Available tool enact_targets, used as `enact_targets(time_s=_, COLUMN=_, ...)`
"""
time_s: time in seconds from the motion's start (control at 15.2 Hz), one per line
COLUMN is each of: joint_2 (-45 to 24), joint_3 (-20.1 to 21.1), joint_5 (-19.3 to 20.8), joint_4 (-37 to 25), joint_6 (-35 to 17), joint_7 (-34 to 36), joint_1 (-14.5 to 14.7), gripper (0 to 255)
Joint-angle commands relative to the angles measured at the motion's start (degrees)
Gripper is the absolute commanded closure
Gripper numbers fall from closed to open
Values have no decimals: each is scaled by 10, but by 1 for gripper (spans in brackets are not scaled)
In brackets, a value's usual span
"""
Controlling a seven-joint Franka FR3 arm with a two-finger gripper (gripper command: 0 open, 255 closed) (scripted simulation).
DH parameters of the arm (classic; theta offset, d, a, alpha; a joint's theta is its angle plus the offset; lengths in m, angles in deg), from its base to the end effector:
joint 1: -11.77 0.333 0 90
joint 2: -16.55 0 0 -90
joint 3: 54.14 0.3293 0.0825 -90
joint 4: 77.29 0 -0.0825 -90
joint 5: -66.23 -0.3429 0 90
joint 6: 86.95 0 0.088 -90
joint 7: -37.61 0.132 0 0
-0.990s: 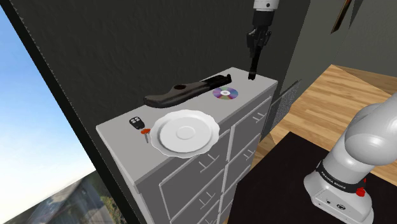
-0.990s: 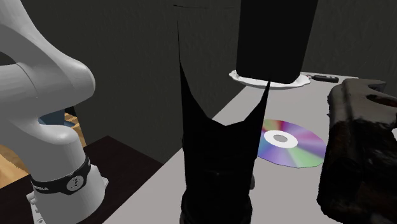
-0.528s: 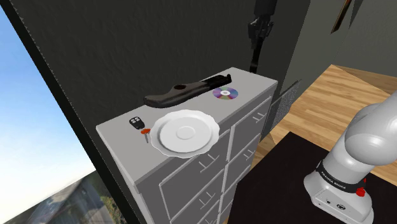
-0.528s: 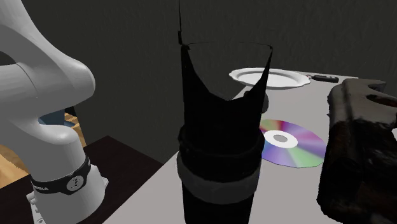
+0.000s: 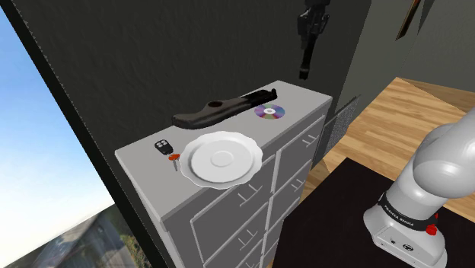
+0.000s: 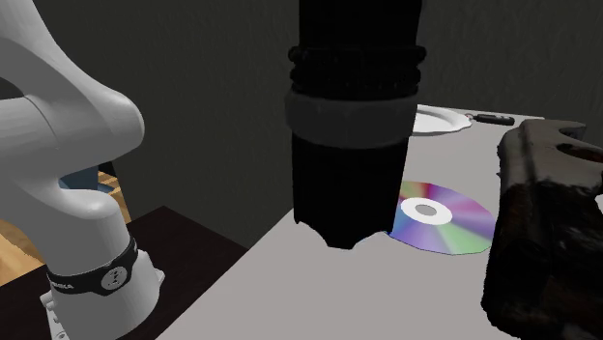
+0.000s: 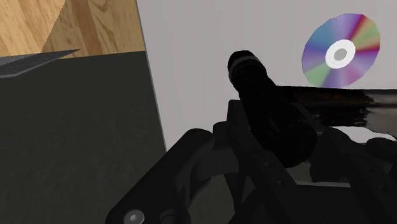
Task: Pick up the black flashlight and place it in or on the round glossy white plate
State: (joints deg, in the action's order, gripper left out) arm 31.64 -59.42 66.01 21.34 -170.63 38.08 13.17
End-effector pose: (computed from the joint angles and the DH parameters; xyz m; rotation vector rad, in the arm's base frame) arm 0.4127 -0.0340 0.6607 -3.1118 0.1126 -0.0034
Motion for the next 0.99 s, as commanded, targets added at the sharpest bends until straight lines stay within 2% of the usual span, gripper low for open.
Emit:
enact_targets(time_s=0.0, joint_2=6, joint_3=17, joint_5=-4, joint_4=1, joint_6=4, joint_7=27, joint_1=9, gripper=255)
enact_targets(time_s=0.46, joint_2=16, joint_3=82, joint_5=-22, joint_4=-1, joint_6=14, joint_7=127, joint_1=44, gripper=255)
enact_targets(time_s=0.92, joint_2=-4, joint_3=149, joint_5=-37, joint_4=-36, joint_6=25, joint_7=230, joint_1=79, gripper=255)
